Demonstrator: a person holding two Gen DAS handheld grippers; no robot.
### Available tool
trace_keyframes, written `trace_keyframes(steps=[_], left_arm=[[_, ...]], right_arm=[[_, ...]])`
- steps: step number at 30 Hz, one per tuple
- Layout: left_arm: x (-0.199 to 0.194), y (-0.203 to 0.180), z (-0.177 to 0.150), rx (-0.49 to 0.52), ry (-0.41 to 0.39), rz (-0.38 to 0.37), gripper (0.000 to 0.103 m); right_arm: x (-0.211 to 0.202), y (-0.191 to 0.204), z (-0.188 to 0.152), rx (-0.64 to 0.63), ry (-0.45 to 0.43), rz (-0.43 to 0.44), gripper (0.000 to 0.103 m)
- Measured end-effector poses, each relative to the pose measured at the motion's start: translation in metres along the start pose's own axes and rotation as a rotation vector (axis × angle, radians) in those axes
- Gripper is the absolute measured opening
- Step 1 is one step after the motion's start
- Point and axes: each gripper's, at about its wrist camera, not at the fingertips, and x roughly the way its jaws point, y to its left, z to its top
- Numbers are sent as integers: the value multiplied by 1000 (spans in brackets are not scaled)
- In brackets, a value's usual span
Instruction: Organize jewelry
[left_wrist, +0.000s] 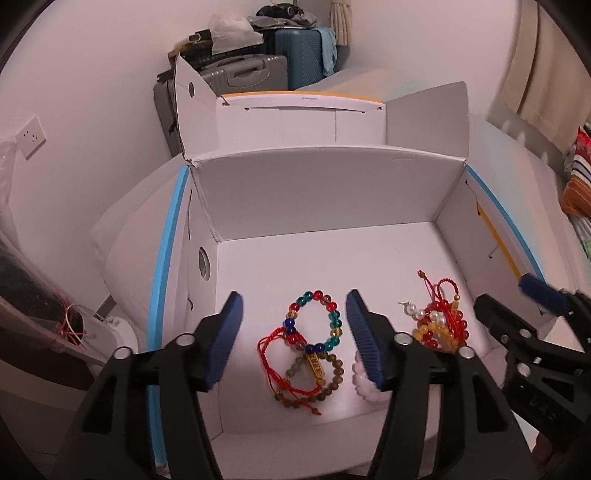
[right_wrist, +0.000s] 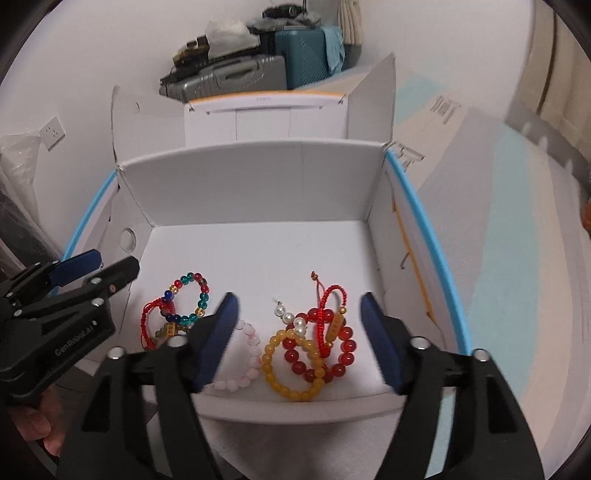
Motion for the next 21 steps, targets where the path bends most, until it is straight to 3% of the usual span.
trace_keyframes(steps=[3,7,21], left_arm=[[-8,1,-8,-8,-12,5,76],[-20,1,-20,-15,-39,18,94],[-68,3,-69,-45,-73,-22,97]], right_arm=[[-14,-3,-8,0,-37,-18,88],[-26,-7,-19,7,-42,-21,94],[-69,-9,-60,-5,-85,-9,96]])
